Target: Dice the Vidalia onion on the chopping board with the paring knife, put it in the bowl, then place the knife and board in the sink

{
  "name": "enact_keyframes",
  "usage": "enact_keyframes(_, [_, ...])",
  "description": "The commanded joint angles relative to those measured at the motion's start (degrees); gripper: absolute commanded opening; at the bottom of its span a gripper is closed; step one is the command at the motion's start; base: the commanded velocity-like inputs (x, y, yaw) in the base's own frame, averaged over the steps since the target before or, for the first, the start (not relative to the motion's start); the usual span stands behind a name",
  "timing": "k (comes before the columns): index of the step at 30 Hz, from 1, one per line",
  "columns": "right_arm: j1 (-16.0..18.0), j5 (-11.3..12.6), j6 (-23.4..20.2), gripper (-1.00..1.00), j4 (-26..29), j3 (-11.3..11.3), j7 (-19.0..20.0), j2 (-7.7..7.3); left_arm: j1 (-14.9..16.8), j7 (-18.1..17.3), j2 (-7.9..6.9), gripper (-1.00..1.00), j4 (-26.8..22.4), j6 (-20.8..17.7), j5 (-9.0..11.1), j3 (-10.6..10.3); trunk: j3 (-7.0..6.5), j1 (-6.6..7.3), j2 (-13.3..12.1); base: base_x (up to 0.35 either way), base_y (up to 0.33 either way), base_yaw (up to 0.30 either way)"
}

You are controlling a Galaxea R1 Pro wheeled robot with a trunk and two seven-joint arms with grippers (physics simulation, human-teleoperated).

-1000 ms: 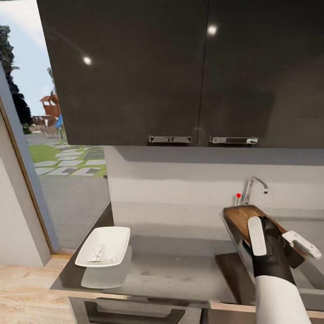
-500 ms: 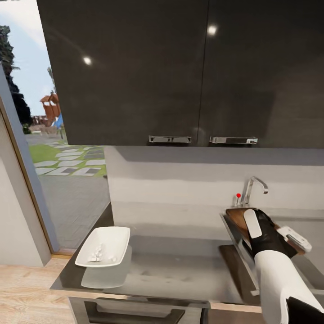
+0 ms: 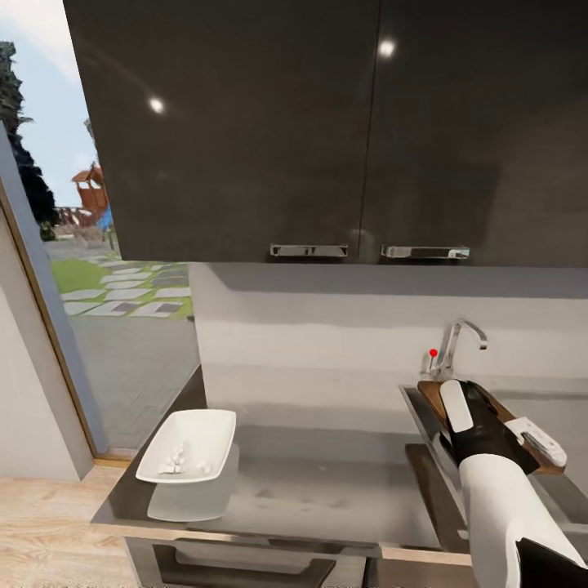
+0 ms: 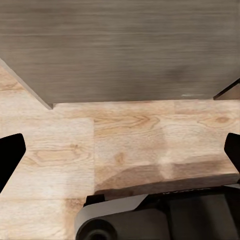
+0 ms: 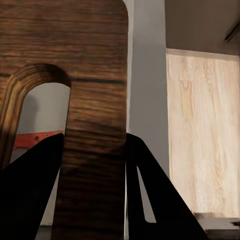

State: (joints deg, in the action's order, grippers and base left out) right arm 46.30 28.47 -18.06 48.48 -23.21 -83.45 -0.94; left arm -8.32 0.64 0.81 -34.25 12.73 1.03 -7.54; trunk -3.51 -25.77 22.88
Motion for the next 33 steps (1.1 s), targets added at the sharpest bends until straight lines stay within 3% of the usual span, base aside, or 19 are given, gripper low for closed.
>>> enact_keyframes(1, [0.02,0.61,-0.41,-1.00,0.00,-0.33,-0.27,-0.05,-0.03,0.07,0.00,1.00,-0.04,0.10,0.11,-0.10,0.10,-0.02,0.04,0.000,0.000,0.000])
enact_keyframes(6, [-0.02,1.14,-0.08,-1.00,-0.51,-1.51,-0.25,-0.12,-0.03,0.07,0.01,1.00,-0.03,0.10,0.11,-0.10,0.55,-0.02,0.04,0.040,-0.009,0.000])
enact_keyframes(20, [-0.03,1.09,0.97,-1.00,-2.15,-1.67,0.13,-0.21,-0.03,0.13,0.03,1.00,-0.03,0.10,0.11,-0.10,1.84,-0.02,0.04,0.143,-0.127,0.000])
enact_keyframes(33, [-0.01,1.32,4.35,-1.00,-7.76,-1.75,0.55,-0.47,-0.03,0.15,-0.01,1.00,-0.02,0.10,0.11,-0.10,3.03,-0.02,0.04,0.047,-0.108,0.000])
